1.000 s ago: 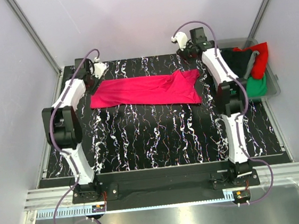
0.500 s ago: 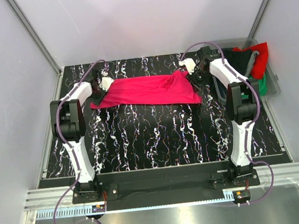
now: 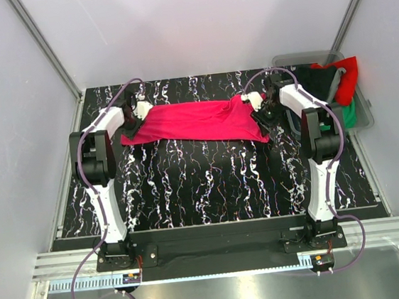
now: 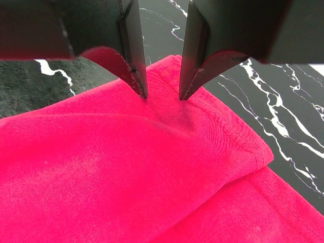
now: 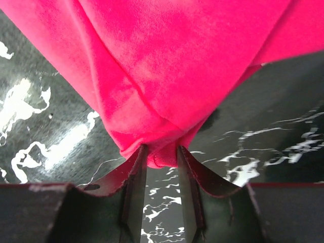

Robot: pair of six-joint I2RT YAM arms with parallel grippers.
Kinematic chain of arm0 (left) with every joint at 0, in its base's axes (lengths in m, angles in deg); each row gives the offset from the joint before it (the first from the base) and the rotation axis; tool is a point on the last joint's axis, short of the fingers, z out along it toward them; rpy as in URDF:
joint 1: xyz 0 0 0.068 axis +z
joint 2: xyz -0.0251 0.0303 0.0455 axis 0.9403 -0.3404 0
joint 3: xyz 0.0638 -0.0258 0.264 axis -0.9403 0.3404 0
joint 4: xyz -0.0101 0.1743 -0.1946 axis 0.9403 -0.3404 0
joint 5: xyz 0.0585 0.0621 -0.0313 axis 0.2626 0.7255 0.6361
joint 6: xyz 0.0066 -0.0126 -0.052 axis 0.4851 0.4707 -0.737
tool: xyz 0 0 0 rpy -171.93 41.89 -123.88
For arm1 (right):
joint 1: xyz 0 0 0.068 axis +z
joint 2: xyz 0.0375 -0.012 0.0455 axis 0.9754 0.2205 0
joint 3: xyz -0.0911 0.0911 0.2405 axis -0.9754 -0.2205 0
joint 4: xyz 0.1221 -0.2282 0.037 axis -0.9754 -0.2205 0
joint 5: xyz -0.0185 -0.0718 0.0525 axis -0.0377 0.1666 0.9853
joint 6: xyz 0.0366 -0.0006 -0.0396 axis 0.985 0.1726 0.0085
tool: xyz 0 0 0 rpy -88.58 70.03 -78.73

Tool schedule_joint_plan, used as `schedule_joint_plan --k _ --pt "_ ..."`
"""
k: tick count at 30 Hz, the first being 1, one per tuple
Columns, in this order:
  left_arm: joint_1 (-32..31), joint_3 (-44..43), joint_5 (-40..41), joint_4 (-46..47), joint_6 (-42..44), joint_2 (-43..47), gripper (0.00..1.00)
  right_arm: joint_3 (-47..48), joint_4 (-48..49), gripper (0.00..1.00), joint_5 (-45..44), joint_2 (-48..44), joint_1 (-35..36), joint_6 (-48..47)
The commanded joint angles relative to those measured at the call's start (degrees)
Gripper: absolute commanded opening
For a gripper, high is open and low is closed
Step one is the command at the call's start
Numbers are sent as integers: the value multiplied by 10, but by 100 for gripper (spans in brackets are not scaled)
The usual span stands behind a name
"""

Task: Fold and stack the t-shirts
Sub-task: Fold the tshirt

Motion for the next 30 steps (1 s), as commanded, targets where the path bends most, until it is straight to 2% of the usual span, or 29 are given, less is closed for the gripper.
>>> schedule_joint_plan --k 1,8,22,30 --pt "3 -13 -3 -2 -1 -1 36 -12 -18 37 17 -6 0 -14" --pt "10 2 24 -3 29 -10 36 -19 -21 35 -18 6 -8 -9" --pt "26 -7 62 12 94 -17 35 32 -17 33 -60 47 -41 -15" --pt "27 7 33 4 106 55 37 64 -20 33 -56 22 -41 -15"
